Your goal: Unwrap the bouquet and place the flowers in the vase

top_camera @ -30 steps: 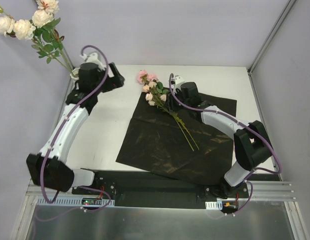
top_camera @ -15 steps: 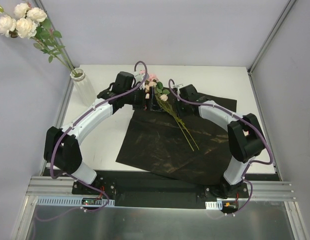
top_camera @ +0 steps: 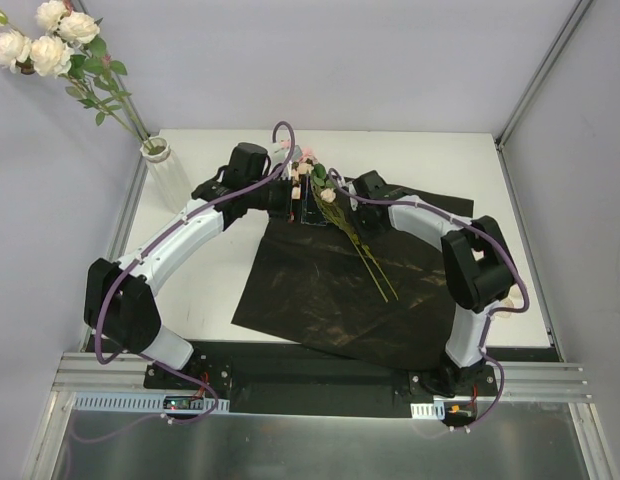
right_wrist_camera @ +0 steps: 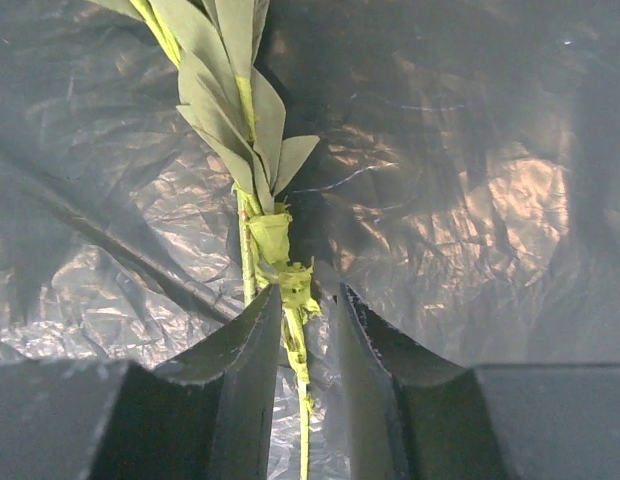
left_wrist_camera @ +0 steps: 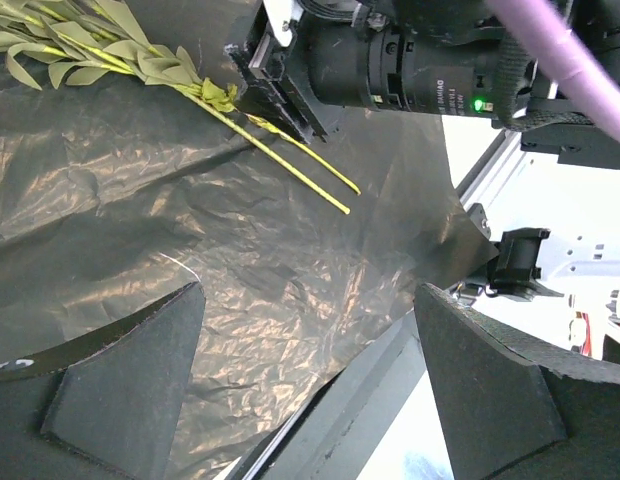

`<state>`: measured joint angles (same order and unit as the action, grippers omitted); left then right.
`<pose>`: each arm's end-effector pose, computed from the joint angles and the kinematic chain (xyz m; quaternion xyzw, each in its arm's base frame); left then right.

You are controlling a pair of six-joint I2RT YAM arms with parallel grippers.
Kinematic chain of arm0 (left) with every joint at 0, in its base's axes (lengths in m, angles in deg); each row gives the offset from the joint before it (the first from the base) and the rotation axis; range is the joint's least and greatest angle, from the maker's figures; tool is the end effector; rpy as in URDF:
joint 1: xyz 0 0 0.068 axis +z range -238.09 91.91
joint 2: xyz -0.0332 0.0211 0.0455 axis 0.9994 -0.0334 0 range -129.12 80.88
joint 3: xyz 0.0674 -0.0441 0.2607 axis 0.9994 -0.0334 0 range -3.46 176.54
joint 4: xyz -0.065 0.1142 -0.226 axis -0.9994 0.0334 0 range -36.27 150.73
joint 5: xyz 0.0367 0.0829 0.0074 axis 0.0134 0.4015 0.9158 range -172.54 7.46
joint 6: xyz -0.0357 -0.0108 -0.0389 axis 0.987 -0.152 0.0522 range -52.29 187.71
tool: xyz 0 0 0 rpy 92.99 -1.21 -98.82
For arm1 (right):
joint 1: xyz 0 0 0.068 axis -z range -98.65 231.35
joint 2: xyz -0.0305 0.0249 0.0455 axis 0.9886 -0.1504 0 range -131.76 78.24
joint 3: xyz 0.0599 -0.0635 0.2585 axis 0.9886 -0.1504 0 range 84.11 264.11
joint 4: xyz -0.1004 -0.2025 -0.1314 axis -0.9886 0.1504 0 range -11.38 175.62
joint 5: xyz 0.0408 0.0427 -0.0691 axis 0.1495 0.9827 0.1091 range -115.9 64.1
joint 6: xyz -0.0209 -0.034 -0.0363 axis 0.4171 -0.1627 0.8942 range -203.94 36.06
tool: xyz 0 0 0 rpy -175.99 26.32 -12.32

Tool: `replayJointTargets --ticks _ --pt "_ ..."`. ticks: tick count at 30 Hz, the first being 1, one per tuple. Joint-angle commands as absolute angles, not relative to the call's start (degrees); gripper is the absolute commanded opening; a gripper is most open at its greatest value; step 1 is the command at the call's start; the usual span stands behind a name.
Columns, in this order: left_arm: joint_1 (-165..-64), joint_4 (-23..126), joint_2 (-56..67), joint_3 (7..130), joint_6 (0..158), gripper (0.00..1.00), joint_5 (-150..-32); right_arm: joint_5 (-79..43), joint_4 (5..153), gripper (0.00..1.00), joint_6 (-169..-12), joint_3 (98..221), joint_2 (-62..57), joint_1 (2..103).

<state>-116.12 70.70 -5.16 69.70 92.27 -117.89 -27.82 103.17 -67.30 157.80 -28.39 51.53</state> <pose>0.2934 -0.1797 0.3297 0.1770 0.8195 -0.4471 0.3117 0.3413 0.1943 0.1911 -0.3744 0.8839 0.0161 0.2798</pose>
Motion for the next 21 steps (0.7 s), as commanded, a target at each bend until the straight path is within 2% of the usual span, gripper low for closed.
replayJointTargets --ticks 1,21 --pt "-115.9 70.3 -6.2 70.5 92.4 0.85 -119.8 -26.8 105.5 0.32 -64.7 160.5 -29.9 51.4" --pt "-115.9 71.7 -10.8 71.4 92.0 0.84 -120.4 -23.5 106.1 0.34 -61.5 164.0 -34.4 50.8"
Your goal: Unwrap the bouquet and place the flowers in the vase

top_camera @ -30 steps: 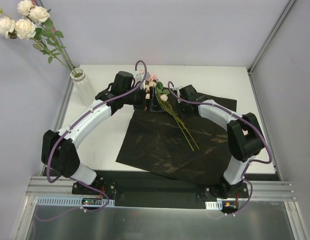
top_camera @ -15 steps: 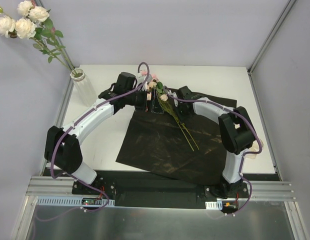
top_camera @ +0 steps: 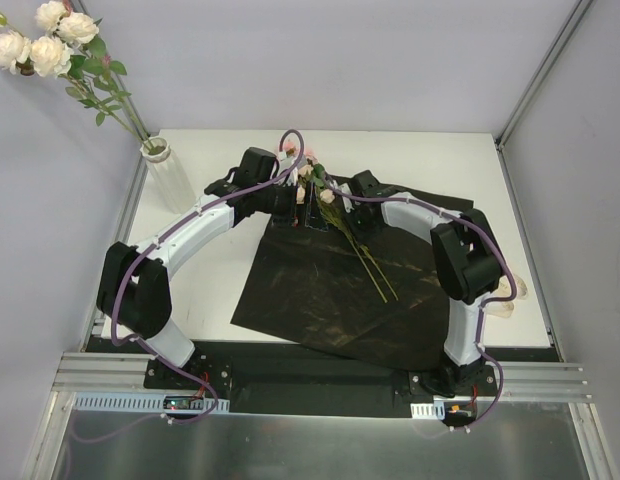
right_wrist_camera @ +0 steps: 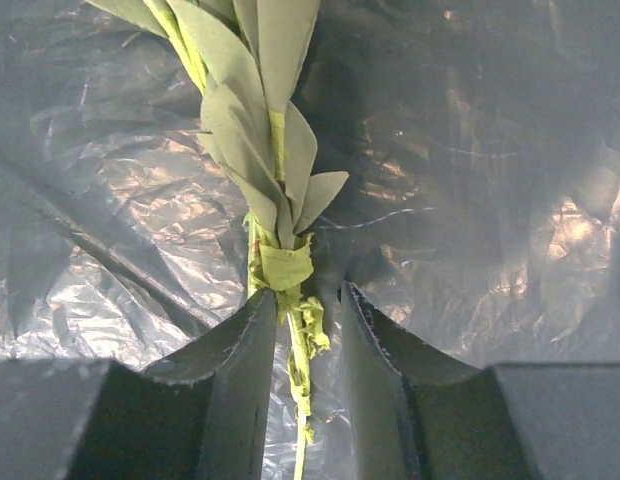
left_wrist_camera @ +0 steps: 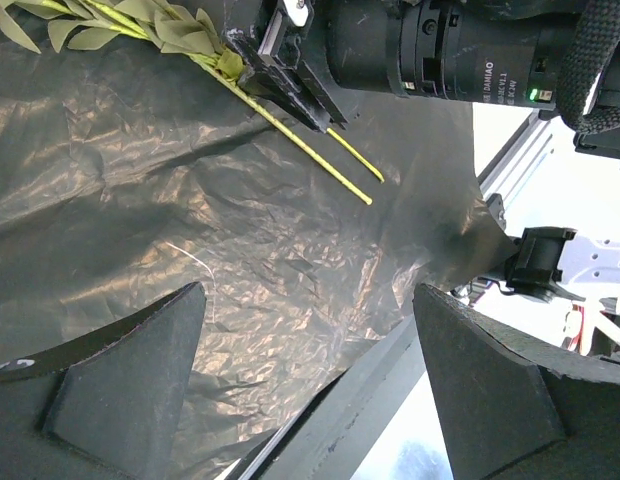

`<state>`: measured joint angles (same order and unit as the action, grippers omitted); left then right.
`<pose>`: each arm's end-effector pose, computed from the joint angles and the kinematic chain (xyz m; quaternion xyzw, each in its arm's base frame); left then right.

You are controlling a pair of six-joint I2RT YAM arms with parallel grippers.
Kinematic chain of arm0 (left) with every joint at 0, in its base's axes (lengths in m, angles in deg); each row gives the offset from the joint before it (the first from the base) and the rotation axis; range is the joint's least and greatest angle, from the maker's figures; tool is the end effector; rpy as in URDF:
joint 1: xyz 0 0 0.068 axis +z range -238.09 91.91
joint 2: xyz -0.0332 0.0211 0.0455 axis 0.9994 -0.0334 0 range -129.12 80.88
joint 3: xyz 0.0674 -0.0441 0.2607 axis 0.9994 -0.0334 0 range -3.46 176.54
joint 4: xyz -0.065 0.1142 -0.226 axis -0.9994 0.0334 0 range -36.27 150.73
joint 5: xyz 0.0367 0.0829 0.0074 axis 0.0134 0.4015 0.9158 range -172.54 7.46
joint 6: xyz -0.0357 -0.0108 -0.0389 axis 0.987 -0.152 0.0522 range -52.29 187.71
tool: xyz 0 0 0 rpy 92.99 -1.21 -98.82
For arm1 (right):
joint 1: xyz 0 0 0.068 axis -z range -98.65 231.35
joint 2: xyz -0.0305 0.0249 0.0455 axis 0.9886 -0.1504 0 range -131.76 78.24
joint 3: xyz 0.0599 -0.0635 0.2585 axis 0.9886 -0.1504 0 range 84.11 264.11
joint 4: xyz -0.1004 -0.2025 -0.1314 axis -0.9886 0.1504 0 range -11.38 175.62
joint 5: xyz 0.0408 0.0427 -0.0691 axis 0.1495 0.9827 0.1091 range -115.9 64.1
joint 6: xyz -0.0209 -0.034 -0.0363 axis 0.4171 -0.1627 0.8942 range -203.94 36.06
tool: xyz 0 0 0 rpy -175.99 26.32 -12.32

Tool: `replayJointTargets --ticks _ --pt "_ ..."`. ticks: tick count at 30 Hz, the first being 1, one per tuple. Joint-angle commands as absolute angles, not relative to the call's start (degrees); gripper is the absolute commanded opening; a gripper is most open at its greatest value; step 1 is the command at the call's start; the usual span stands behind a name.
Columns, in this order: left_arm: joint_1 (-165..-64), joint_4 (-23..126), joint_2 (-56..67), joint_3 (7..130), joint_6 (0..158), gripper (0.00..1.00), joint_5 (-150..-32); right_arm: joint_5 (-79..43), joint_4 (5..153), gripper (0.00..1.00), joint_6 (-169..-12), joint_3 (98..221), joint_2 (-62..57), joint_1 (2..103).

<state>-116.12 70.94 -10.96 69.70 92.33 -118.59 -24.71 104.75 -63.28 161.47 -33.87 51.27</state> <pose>0.3106 -0.1893 0.2957 0.1659 0.8423 -0.4388 0.2655 0.3529 0.2053 0.1720 -0.4171 0.8733 0.0307 0.2497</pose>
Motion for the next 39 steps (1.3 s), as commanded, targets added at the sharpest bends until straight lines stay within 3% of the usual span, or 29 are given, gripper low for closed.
replayJointTargets --ticks 1,14,24,39 --pt "-115.9 71.7 -10.8 71.5 92.0 0.84 -120.3 -23.5 106.1 0.34 -61.6 164.2 -34.8 50.8" --pt "-115.9 72.5 -10.8 71.9 91.4 0.84 -119.9 -30.9 98.7 0.00 -61.1 158.6 -28.8 48.4" --pt "-115.8 73.1 -9.2 72.0 90.5 0.83 -117.1 -38.8 79.5 0.00 -64.8 142.9 -9.8 47.1" --pt "-113.8 68.1 -3.7 69.2 89.9 0.73 -115.1 -15.1 62.8 0.00 -76.8 137.4 -5.3 46.5"
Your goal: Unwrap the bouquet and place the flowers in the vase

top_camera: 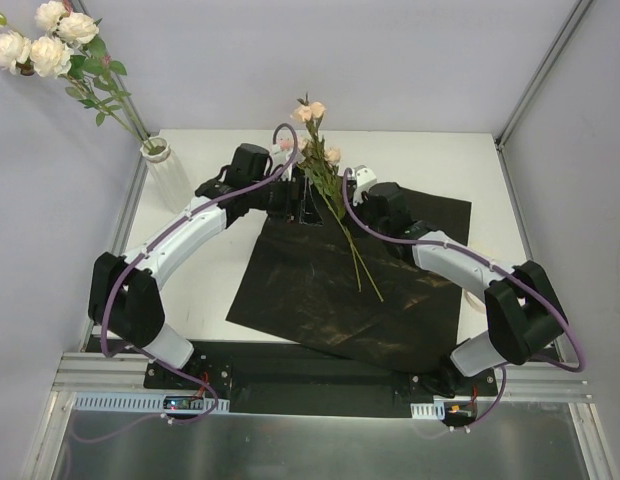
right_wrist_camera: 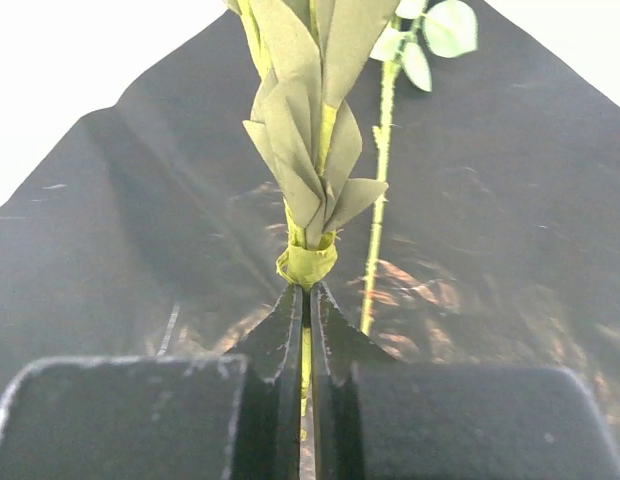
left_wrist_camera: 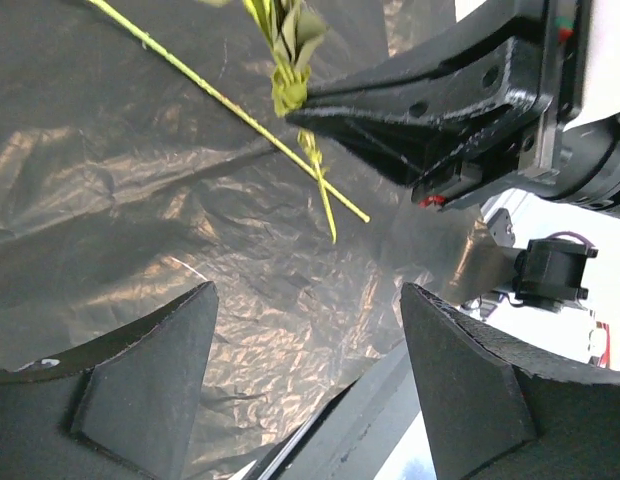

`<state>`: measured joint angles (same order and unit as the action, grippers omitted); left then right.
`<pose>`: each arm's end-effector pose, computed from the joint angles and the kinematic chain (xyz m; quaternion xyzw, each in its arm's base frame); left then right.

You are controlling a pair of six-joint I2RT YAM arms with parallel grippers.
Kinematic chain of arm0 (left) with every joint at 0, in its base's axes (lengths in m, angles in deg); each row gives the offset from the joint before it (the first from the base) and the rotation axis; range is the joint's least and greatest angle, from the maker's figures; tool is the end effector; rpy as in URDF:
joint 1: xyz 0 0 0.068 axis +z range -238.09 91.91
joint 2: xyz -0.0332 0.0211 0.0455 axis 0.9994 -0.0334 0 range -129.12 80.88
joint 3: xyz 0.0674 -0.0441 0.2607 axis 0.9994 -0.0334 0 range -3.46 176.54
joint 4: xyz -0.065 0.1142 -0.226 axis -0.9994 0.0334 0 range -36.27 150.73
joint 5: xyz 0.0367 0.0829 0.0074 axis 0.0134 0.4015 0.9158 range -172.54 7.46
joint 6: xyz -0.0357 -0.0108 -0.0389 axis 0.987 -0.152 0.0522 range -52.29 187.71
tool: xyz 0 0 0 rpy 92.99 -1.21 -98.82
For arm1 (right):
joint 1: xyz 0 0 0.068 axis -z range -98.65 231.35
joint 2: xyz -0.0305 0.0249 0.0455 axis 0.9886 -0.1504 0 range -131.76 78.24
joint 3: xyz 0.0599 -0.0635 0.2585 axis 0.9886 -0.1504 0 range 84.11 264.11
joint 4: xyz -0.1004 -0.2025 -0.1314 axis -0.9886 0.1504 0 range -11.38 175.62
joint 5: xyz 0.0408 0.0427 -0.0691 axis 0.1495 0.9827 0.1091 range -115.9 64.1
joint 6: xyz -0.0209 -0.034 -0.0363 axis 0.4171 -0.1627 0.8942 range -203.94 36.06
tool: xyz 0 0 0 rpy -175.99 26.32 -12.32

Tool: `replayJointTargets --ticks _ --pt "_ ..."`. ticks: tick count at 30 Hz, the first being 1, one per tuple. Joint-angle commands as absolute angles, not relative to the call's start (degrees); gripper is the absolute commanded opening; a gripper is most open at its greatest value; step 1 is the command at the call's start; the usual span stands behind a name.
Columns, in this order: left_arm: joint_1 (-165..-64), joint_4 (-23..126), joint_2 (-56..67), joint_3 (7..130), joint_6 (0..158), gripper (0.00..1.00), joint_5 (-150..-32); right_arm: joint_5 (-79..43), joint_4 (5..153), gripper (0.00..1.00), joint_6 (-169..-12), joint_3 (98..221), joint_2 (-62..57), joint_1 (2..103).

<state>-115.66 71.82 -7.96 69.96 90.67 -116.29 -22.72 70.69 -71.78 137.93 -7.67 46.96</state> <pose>0.3039 -0.1812 0.3131 0.1712 0.8368 -0.4246 0.3004 0.2800 0.1940 0.2527 -0.3455 0.7648 0.1276 0.5286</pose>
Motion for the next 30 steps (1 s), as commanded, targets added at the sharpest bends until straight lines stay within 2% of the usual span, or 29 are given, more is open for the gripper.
replayJointTargets --ticks 1,7,13,18,21,30 --pt "-112.4 66.9 -3.3 68.5 90.3 0.73 -115.1 -14.4 61.8 0.00 -77.2 137.5 -5.5 46.3" --pt "-108.6 64.4 -2.3 67.0 92.5 0.80 -117.1 -11.7 59.1 0.00 -79.3 139.0 -7.4 42.2" --pt "-107.8 63.5 -2.3 66.6 92.3 0.74 -117.1 -12.2 59.0 0.00 -78.1 141.1 -8.8 38.7" --pt "-107.4 63.0 -1.9 66.2 92.3 0.55 -117.2 -12.1 59.0 0.00 -77.4 141.4 -9.1 37.8" --pt "-107.4 63.0 -2.5 66.2 92.5 0.49 -117.5 -12.5 59.1 0.00 -77.1 141.5 -9.1 37.2" --pt "-107.3 61.8 -2.5 65.4 93.4 0.41 -117.2 -13.6 58.8 0.01 -77.4 142.4 -9.7 35.5"
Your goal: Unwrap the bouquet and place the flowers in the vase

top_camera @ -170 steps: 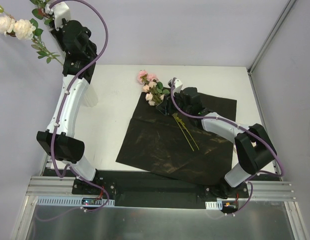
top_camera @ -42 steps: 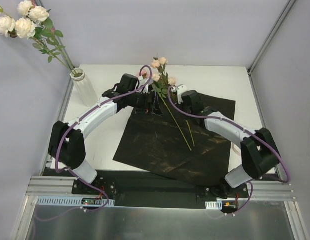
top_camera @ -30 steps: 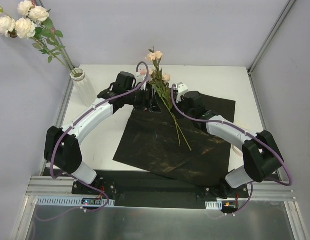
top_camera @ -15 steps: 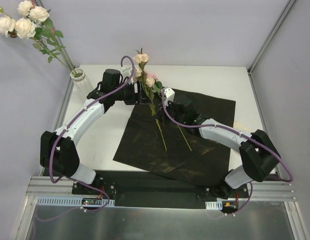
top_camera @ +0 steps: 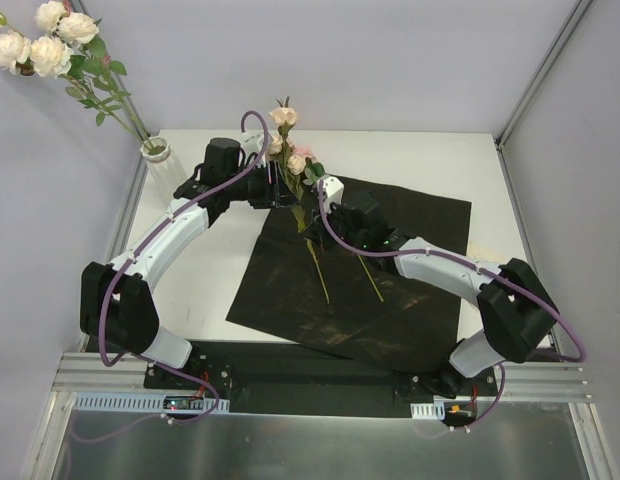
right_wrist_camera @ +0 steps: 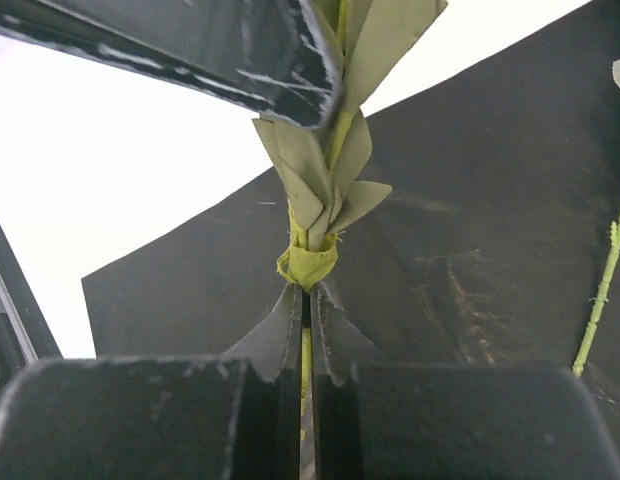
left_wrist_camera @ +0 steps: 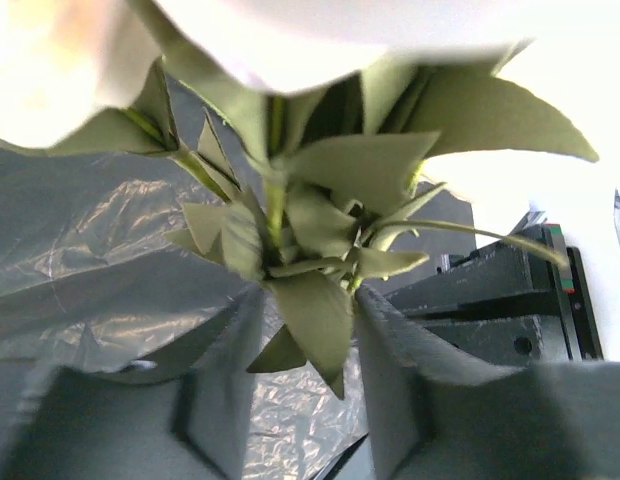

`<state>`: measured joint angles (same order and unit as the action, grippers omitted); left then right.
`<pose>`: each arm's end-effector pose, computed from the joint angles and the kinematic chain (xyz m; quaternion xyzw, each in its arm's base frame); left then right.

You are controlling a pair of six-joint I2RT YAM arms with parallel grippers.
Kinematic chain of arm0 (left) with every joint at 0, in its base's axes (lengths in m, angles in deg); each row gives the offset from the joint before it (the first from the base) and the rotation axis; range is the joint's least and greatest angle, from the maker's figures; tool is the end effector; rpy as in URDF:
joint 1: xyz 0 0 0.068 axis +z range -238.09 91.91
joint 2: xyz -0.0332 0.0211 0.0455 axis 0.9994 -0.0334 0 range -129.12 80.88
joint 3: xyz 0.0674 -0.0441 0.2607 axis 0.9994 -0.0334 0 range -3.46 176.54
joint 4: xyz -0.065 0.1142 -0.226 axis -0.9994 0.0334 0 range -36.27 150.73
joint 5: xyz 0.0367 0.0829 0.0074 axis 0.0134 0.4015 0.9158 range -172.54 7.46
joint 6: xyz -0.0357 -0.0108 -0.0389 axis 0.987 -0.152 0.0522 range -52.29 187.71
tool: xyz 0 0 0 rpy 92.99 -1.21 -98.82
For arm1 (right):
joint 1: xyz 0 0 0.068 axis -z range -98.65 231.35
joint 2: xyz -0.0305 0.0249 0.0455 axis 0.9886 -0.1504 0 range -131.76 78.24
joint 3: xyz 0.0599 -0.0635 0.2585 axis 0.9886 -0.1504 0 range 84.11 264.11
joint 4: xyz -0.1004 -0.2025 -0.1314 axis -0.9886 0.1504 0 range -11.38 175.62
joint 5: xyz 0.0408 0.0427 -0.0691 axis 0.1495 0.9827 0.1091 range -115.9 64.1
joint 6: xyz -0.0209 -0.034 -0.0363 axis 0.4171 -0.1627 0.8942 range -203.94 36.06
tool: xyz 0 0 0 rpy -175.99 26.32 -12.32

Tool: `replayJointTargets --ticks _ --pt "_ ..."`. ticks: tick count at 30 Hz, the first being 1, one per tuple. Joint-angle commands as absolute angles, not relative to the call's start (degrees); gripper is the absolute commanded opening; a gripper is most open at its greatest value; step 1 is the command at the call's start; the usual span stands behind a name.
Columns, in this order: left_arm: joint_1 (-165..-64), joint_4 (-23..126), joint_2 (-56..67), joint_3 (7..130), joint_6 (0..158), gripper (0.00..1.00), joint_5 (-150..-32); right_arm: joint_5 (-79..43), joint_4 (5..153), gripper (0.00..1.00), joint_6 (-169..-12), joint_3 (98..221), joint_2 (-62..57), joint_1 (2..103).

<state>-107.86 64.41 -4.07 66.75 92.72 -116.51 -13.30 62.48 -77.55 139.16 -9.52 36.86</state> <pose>0.3156 -0.1347 0.3279 0.1189 0.8147 -0.4230 0.3783 0.2460 0.2526 0.2644 -0.4016 0.6913 0.2771 0.5330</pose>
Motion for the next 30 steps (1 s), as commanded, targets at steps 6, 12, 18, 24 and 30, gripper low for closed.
replayJointTargets --ticks 6,12,18,24,30 --pt "-107.1 60.9 -1.8 64.8 92.8 0.15 -116.1 -14.5 58.5 0.00 -77.4 143.0 -10.3 34.0" --pt "-106.9 60.6 1.6 63.9 89.2 0.00 -111.4 -15.6 58.7 0.12 -78.1 143.1 -10.9 33.9" --pt "-106.7 60.5 8.4 63.9 84.4 0.00 -98.9 -19.8 59.5 0.39 -77.9 141.3 -8.8 34.8" --pt "-104.8 62.4 13.1 72.0 80.9 0.00 -78.4 -21.9 59.7 0.39 -76.5 138.6 -5.9 38.4" --pt "-102.9 62.5 11.8 85.5 74.7 0.00 -55.3 -22.1 60.3 0.39 -75.7 137.1 -4.6 40.7"
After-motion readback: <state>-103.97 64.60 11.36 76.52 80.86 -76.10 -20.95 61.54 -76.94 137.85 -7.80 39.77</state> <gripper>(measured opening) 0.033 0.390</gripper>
